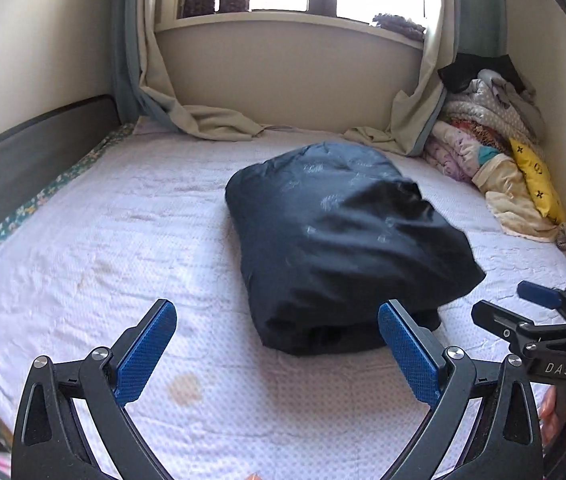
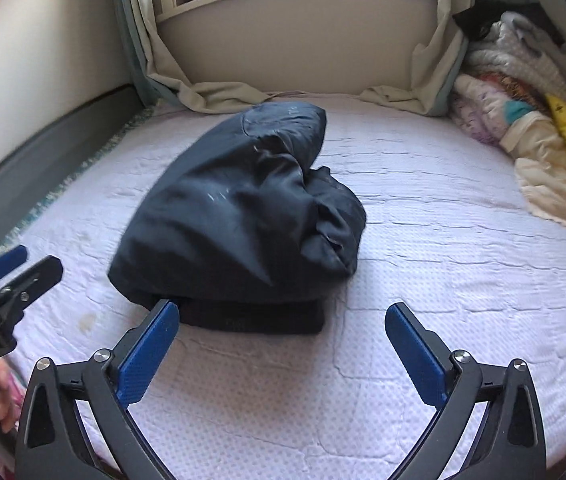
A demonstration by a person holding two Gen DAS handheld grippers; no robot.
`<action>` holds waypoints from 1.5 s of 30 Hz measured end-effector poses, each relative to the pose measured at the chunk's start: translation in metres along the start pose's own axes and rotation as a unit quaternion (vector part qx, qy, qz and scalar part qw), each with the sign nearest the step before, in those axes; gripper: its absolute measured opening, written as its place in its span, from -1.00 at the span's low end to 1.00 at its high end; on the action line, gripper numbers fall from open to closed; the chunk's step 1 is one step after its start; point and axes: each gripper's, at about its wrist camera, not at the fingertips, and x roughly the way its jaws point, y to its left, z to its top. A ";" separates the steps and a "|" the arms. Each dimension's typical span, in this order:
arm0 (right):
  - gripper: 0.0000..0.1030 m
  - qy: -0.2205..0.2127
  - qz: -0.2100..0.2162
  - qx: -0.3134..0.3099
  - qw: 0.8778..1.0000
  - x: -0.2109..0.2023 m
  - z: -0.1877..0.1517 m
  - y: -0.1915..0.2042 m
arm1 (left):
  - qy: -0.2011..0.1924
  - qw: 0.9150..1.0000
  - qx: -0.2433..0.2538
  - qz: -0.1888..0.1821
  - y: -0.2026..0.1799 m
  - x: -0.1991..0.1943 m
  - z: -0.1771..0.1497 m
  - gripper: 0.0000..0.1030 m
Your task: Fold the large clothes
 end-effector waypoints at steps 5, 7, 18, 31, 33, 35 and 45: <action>1.00 0.002 -0.015 -0.003 1.000 -0.003 -0.010 0.008 | 0.016 1.000 0.009 0.006 -0.005 0.002 -0.017 0.99; 1.00 0.005 -0.015 -0.004 1.000 -0.003 -0.013 0.009 | 0.019 1.000 0.015 0.007 -0.008 0.002 -0.022 0.99; 1.00 0.009 -0.015 0.002 1.000 -0.004 -0.029 0.015 | 0.002 0.996 0.077 0.052 -0.030 -0.002 -0.037 0.99; 1.00 0.024 -0.021 0.017 0.999 0.004 -0.034 0.006 | 0.035 0.997 0.056 0.042 -0.027 0.017 -0.043 0.99; 1.00 0.026 -0.020 0.019 0.999 0.006 -0.034 0.005 | 0.039 0.997 0.053 0.041 -0.026 0.019 -0.043 0.99; 1.00 0.027 -0.021 0.022 0.999 0.006 -0.034 0.004 | 0.042 0.997 0.052 0.042 -0.025 0.020 -0.044 0.99; 1.00 0.032 -0.022 0.028 0.999 0.010 -0.035 0.001 | 0.045 0.997 0.050 0.046 -0.021 0.024 -0.043 0.99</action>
